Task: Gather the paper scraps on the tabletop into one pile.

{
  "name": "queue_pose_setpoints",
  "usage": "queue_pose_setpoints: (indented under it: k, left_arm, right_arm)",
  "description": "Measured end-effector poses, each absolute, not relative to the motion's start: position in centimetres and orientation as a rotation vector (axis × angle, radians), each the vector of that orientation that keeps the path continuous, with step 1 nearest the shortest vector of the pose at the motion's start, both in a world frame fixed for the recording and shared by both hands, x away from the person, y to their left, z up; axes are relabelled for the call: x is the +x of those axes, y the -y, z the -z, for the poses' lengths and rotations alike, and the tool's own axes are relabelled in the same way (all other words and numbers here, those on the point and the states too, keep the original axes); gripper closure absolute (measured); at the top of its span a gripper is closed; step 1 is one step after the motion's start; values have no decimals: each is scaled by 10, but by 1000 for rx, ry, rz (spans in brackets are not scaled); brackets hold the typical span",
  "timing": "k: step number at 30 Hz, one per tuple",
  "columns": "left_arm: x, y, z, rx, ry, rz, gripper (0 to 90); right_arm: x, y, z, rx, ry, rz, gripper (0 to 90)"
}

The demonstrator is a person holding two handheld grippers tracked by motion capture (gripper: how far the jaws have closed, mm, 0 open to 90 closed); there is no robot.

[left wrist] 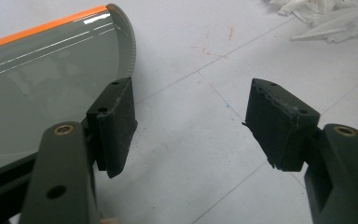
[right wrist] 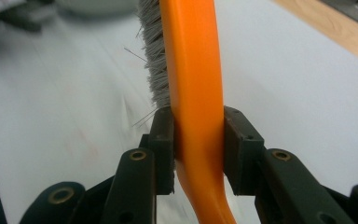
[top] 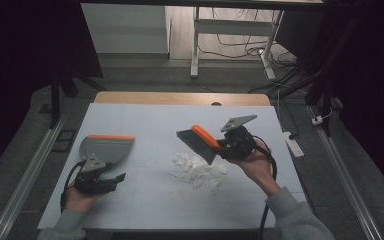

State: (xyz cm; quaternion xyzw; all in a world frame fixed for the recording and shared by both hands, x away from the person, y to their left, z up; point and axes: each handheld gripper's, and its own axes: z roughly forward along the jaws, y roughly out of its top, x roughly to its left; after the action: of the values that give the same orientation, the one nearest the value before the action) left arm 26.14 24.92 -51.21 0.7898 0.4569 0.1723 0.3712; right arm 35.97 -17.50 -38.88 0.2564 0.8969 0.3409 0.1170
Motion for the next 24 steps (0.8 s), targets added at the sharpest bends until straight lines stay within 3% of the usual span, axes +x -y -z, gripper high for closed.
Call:
queue_pose_setpoints:
  k: [8,16,24]
  left_arm:
    - [262,-249,513,2036,-1177,-440,340]
    - [262,-248,513,2036,-1175,-442,340]
    - [262,-250,514,2032,-1181,-442,341]
  right_arm:
    - [336,198,404,507,-2773,-727,677]
    - [307,172,435,160,-2920,-512,676]
    - [325,144,451,37,-2920,-437,676]
